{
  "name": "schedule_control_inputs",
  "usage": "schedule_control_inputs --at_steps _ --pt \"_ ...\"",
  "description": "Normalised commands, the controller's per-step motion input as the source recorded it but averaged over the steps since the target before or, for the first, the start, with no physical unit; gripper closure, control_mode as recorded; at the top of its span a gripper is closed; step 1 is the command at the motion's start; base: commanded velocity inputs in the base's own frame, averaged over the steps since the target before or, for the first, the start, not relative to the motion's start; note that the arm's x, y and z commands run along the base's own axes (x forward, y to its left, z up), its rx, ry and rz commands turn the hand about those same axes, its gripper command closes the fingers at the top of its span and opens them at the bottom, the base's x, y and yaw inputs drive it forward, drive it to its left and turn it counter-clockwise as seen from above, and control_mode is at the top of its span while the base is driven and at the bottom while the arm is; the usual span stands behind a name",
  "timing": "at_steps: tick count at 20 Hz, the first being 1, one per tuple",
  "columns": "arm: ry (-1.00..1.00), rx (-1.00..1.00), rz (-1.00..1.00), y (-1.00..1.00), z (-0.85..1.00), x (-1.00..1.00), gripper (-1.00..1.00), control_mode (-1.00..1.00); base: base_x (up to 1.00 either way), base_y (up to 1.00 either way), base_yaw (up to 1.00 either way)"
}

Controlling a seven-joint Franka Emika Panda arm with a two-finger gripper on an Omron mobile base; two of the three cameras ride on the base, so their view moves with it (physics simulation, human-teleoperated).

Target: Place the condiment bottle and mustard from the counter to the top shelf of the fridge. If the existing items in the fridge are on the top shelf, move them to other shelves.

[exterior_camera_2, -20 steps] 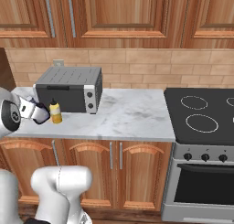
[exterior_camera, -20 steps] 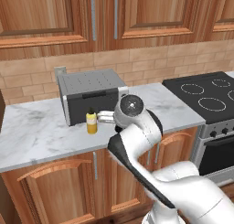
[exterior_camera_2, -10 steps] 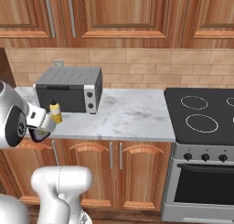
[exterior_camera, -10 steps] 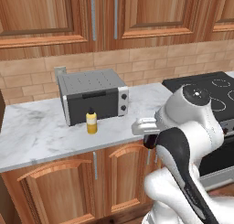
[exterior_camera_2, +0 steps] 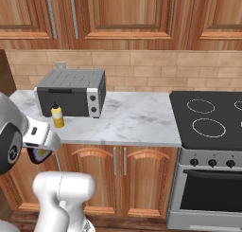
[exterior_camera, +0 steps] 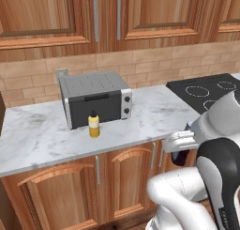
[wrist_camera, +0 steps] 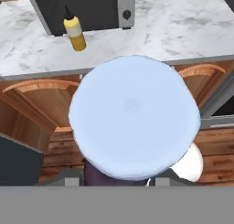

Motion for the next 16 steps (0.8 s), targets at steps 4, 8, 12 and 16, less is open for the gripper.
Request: schedule_control_inputs --at_steps 4,8,12,16 --pt "0.00 0.00 0.00 0.00 0.00 0.00 1.00 -1.00 0.00 0.00 0.00" --pt "-0.03 0.00 0.00 0.00 0.00 -0.20 1.00 -1.00 0.00 0.00 0.00" --pt "-0.01 0.00 0.01 0.00 0.00 -0.22 1.00 1.00 -0.75 -0.07 0.02" --pt "0.00 0.00 0.00 0.00 0.00 0.00 1.00 1.00 -1.00 -0.02 0.24"
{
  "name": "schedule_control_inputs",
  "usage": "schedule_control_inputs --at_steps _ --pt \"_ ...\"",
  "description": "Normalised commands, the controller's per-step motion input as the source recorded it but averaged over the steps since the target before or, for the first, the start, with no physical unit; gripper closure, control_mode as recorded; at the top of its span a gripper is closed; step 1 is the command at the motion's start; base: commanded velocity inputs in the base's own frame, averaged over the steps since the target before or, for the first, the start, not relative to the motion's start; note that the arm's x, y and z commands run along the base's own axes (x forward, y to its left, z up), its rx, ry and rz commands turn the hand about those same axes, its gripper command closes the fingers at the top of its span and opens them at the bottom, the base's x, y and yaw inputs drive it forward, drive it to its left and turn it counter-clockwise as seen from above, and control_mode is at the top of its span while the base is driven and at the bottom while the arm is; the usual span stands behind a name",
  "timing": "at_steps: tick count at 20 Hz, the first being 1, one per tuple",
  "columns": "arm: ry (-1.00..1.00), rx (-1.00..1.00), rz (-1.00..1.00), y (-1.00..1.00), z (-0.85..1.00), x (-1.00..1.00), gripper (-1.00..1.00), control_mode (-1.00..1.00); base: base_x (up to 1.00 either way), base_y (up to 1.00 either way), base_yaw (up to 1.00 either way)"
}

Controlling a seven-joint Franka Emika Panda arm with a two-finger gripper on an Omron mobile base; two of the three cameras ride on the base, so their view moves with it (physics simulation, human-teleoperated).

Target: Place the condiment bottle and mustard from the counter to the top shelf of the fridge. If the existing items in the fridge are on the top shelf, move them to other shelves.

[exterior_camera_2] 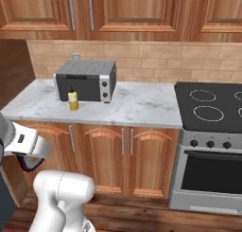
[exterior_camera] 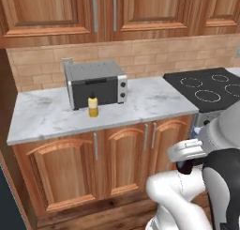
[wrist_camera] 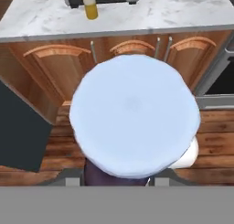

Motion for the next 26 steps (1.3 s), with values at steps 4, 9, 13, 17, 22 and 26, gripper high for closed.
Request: schedule_control_inputs --at_steps 4,9,13,17,22,26 --pt "0.00 0.00 0.00 0.00 0.00 0.00 1.00 1.00 -1.00 0.34 0.56" --pt "0.00 0.00 0.00 0.00 0.00 0.00 1.00 1.00 -0.72 0.82 0.74" --pt "0.00 0.00 0.00 0.00 0.00 0.00 1.00 1.00 -0.66 0.97 0.69" --pt "0.00 0.00 0.00 0.00 0.00 0.00 1.00 1.00 0.12 1.00 0.49" --pt "0.00 0.00 0.00 0.00 0.00 0.00 1.00 1.00 0.75 1.00 0.22" --pt "0.00 0.00 0.00 0.00 0.00 0.00 1.00 1.00 0.89 1.00 0.01"
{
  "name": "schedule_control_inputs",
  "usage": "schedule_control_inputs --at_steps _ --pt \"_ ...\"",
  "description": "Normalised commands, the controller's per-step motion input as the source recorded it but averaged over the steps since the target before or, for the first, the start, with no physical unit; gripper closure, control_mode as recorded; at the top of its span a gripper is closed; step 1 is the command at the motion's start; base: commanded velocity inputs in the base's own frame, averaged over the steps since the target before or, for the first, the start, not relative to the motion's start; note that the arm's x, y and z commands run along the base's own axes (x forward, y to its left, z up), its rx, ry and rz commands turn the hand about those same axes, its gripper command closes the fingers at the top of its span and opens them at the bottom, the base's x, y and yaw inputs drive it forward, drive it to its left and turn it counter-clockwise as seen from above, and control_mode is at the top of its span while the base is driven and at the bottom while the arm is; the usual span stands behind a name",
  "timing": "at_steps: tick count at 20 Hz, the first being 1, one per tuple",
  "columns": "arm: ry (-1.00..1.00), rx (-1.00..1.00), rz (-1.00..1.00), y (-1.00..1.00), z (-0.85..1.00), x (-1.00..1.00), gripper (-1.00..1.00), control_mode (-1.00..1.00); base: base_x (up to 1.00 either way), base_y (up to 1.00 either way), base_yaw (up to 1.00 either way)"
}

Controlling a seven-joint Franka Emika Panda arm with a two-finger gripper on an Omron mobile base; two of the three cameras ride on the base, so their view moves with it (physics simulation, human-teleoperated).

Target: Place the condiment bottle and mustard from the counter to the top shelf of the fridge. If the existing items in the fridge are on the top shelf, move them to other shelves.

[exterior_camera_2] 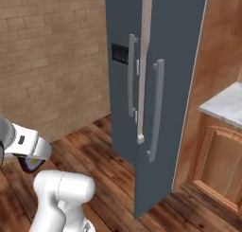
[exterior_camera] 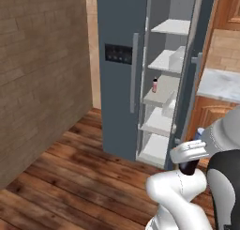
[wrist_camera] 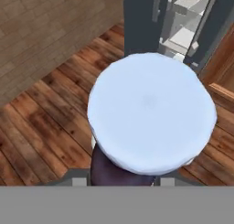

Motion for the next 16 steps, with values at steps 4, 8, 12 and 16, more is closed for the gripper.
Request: schedule_control_inputs --at_steps 4,8,12,16 --pt "0.00 0.00 0.00 0.00 0.00 0.00 1.00 1.00 0.97 1.00 -0.07" --pt "0.00 0.00 0.00 0.00 0.00 0.00 1.00 1.00 1.00 0.84 -0.17" --pt "0.00 0.00 0.00 0.00 0.00 0.00 1.00 1.00 1.00 0.54 -0.19" --pt "0.00 0.00 0.00 0.00 0.00 0.00 1.00 1.00 1.00 0.19 -0.32"
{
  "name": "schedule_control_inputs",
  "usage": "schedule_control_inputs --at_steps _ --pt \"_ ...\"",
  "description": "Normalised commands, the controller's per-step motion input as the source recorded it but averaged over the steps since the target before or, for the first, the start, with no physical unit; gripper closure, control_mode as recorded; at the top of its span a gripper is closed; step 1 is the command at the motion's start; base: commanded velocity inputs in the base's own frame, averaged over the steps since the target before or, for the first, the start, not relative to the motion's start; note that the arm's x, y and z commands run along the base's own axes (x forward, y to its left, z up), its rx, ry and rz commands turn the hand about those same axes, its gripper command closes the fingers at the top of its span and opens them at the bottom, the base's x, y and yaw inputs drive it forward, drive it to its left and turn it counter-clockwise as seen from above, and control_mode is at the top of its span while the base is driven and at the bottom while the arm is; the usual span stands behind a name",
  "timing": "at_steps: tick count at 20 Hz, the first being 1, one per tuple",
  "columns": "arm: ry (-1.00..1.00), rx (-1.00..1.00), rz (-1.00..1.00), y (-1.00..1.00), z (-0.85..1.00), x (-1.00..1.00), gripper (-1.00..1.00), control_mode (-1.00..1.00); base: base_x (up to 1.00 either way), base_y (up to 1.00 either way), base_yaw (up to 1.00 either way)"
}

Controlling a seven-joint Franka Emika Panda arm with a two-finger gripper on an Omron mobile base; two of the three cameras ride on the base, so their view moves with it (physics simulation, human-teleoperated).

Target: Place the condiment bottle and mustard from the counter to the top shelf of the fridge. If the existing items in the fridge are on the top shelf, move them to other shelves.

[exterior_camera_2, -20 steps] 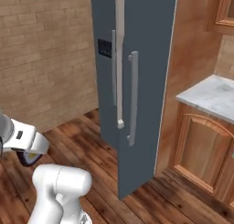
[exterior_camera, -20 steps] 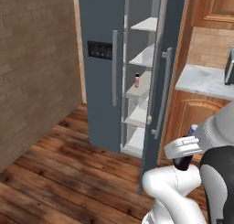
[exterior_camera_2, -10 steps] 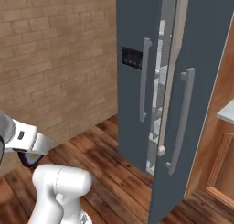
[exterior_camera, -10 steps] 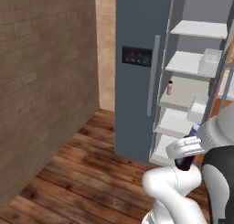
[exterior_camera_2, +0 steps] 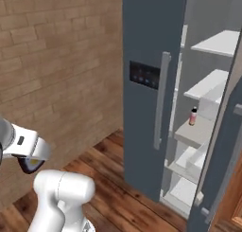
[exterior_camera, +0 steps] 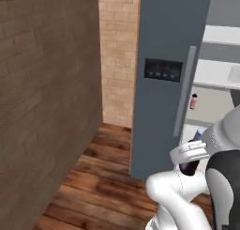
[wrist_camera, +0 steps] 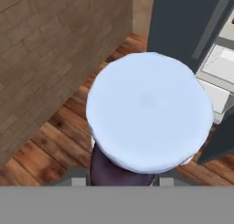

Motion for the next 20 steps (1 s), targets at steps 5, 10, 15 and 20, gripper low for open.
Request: schedule_control_inputs --at_steps 5,10,15,20 --pt "0.00 0.00 0.00 0.00 0.00 0.00 1.00 1.00 0.82 -0.08 -0.48" --pt "0.00 0.00 0.00 0.00 0.00 0.00 1.00 1.00 0.71 -0.08 -0.49" --pt "0.00 0.00 0.00 0.00 0.00 0.00 1.00 1.00 0.66 0.00 -0.37" --pt "0.00 0.00 0.00 0.00 0.00 0.00 1.00 1.00 0.57 -0.07 -0.24"
